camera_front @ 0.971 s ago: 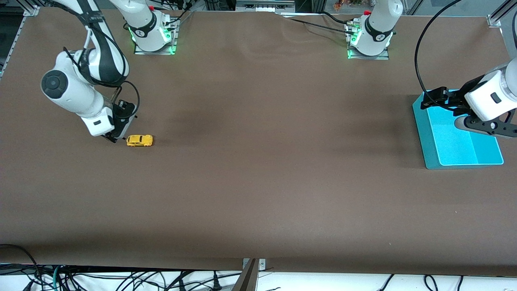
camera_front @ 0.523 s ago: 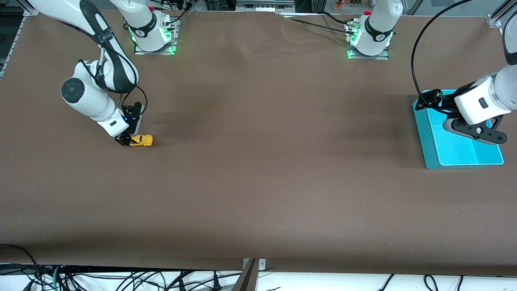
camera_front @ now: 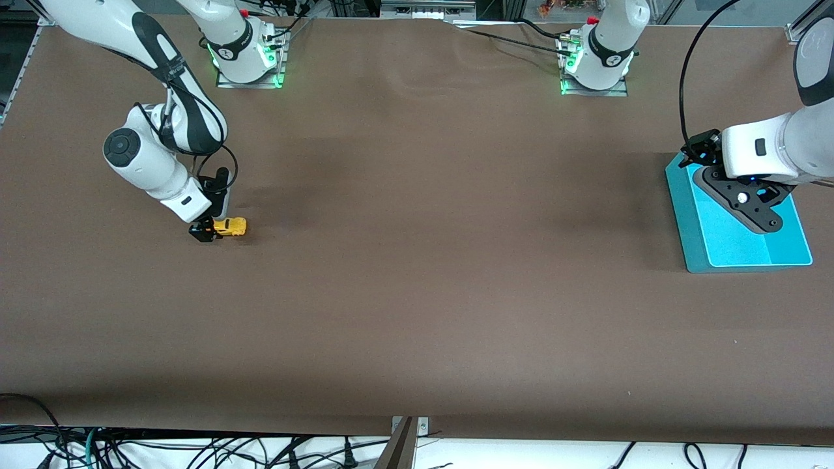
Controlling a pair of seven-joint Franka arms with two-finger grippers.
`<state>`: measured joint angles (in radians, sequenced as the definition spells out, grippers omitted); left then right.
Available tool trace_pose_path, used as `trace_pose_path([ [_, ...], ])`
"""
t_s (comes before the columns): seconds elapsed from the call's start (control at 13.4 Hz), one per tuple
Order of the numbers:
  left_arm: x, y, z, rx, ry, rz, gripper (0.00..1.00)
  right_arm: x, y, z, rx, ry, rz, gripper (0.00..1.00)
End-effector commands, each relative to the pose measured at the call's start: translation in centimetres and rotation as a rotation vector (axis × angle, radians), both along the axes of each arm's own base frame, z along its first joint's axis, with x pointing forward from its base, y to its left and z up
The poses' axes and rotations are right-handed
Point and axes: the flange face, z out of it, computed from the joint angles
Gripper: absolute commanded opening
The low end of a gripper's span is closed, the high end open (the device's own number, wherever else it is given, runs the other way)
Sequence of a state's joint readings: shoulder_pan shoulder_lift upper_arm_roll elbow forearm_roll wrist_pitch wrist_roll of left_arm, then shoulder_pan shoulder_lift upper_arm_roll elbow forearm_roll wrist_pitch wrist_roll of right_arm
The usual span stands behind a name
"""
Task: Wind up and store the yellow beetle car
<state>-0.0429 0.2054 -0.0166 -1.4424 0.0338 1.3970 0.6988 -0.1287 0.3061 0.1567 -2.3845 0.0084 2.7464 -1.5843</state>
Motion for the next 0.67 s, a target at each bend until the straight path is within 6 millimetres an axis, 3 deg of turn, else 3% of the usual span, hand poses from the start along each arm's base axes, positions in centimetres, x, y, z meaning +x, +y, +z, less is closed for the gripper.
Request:
trace_pose_path([
  [0.0, -0.3, -0.3, 0.1, -0.002, 0.027, -0.092, 1.00, -0.1, -0.3, -0.5, -0.002, -0.023, 0.029, 0.71],
  [0.3, -0.1, -0.3, -0.5, -0.028, 0.042, -0.207, 1.00, -0.1, -0.2, -0.4, -0.003, -0.023, 0.035, 0.18],
  [0.52, 0.2, -0.3, -1.3, -0.043, 0.058, -0.271, 1.00, 0.3, 0.7, 0.6, 0.000, -0.031, 0.031, 0.13],
  [0.6, 0.4, -0.3, -1.7, -0.051, 0.064, -0.298, 1.00, 0.5, 3.0, 1.1, 0.016, -0.033, 0.061, 0.13],
])
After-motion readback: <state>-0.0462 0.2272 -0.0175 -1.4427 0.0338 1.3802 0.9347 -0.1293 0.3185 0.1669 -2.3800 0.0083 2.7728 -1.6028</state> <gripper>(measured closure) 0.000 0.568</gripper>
